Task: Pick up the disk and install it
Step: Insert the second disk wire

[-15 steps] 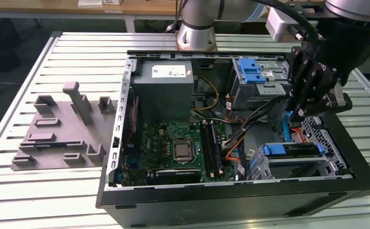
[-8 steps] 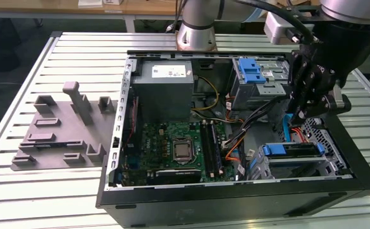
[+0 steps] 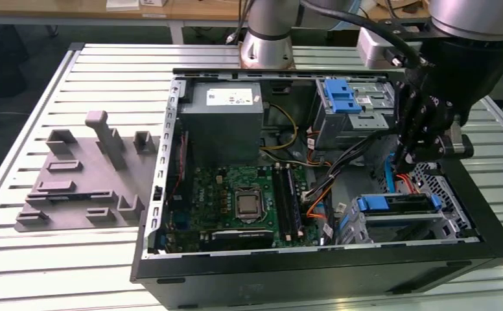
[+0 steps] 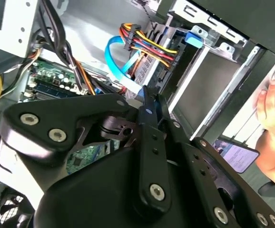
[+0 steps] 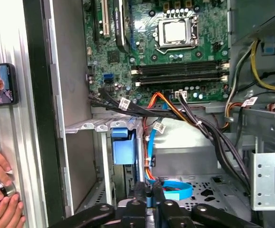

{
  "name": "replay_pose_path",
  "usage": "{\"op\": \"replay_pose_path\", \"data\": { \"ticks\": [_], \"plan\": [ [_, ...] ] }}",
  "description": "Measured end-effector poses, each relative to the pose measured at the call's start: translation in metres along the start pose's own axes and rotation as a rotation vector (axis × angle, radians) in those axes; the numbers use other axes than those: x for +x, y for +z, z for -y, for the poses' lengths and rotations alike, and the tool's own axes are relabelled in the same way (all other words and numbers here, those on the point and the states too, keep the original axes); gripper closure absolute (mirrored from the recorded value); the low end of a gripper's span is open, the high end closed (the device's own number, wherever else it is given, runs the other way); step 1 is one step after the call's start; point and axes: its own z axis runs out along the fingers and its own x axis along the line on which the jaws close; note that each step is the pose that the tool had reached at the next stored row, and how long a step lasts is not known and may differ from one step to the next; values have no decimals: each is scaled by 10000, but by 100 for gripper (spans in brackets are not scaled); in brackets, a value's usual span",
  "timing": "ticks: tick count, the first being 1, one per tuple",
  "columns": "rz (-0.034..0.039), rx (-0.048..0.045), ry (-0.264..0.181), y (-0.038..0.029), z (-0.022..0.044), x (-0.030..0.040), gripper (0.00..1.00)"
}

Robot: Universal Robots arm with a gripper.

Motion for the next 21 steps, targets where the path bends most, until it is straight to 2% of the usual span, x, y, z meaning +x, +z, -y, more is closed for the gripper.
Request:
{"op": "replay_pose_path", "data": {
  "ticks": [2, 7, 9, 11, 12, 17, 21],
  "plan": [
    [-83, 15, 6, 20, -2, -2, 84],
    [-96, 14, 28, 93, -5, 43, 84],
    [-30, 8, 35, 112, -5, 59, 84],
    [99, -6, 49, 123, -5, 67, 84],
    [138, -13, 53, 127, -5, 68, 84],
    [143, -24, 51, 129, -1, 73, 84],
    [124, -259, 29, 145, 54, 71, 84]
  ]
}}
